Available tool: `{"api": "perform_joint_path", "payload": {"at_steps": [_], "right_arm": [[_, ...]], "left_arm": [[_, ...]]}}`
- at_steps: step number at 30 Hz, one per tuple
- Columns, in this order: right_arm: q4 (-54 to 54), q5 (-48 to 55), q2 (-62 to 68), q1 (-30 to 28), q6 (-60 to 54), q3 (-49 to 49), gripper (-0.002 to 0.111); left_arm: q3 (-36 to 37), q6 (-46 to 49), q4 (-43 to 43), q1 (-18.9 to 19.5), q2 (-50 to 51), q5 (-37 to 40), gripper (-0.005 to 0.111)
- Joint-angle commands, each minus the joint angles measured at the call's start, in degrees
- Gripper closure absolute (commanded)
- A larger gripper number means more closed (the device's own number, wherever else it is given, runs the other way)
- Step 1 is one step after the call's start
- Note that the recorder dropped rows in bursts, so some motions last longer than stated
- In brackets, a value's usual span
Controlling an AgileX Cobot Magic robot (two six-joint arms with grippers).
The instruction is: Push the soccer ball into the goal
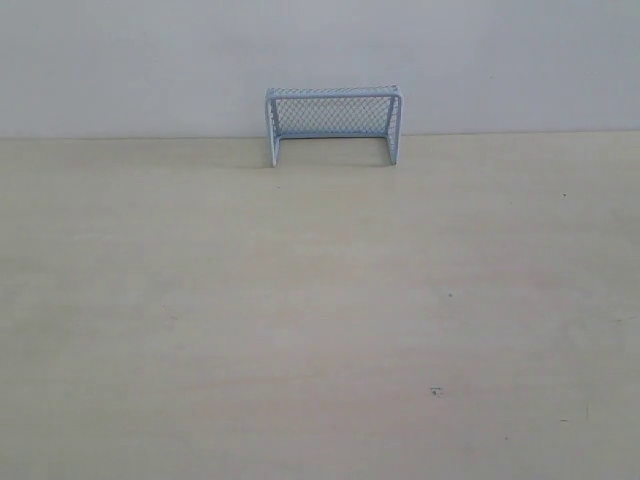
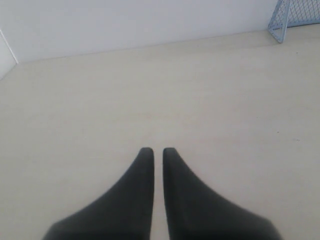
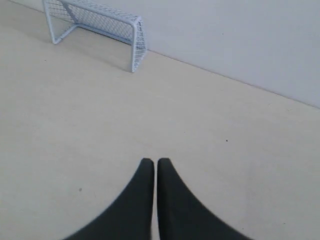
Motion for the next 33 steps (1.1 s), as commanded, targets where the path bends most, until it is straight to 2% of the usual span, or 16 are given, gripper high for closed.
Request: {"api": "perform_joint_path", "payload": {"at_steps": [1,16,33], "right_arm": [[1.1,-7.08,-5.19,-0.11,-0.03,5.02,0.108],[2.8,-21.69,-21.97,-0.11,4.26,20.7,0.108],[2.8,-27.33,-36.45,-0.11,8.3,33.49,0.108]], "left_arm": [[-0.24,-0.53,0.02,-0.45,0.31,-0.19,0.1],[-0.24,-0.53,0.02,-0.45,0.31,-0.19,0.1],[-0.24,-0.53,0.02,-0.45,0.31,-0.19,0.1]]}}
